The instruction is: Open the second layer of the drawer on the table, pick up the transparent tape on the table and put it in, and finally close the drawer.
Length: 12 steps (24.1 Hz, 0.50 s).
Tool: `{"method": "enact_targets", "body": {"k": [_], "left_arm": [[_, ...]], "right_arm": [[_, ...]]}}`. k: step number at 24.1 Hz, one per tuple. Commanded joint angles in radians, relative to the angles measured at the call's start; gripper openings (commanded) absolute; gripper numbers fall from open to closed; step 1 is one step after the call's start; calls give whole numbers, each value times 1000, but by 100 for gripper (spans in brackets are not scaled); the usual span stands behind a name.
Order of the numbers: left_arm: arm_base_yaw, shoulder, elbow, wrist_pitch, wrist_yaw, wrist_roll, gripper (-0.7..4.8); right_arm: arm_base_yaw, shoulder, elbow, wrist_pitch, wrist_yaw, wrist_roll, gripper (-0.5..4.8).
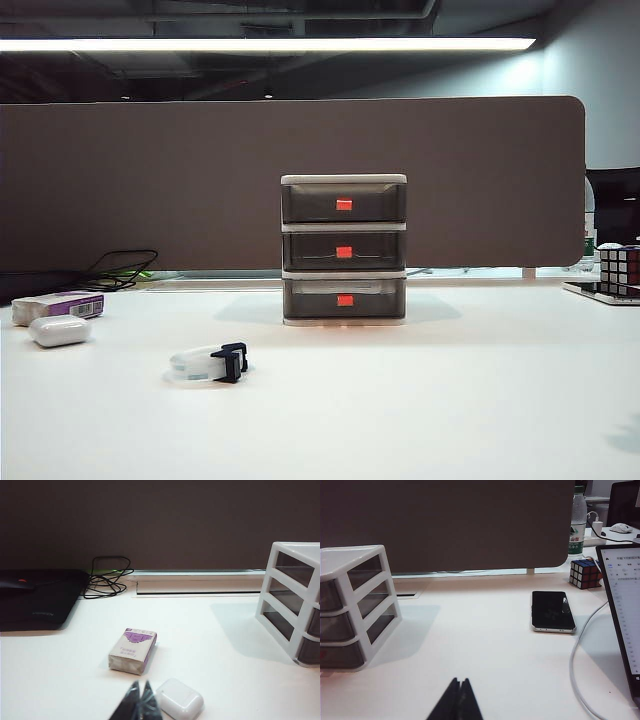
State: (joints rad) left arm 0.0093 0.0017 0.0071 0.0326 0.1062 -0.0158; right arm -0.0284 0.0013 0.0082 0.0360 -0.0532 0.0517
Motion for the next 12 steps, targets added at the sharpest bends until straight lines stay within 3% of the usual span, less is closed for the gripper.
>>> {"method": "enact_targets", "body": {"k": [1,10,12], "left_arm": [[0,1,0,6,6,4,-6],[0,1,0,7,12,-7,-5],[0,1,0,7,101,-112,-6]], "right_arm": [[0,-2,2,13,2,-3,-5],[0,-2,2,12,2,-2,-5],[2,-2,2,-4,-54,24,-5]]}}
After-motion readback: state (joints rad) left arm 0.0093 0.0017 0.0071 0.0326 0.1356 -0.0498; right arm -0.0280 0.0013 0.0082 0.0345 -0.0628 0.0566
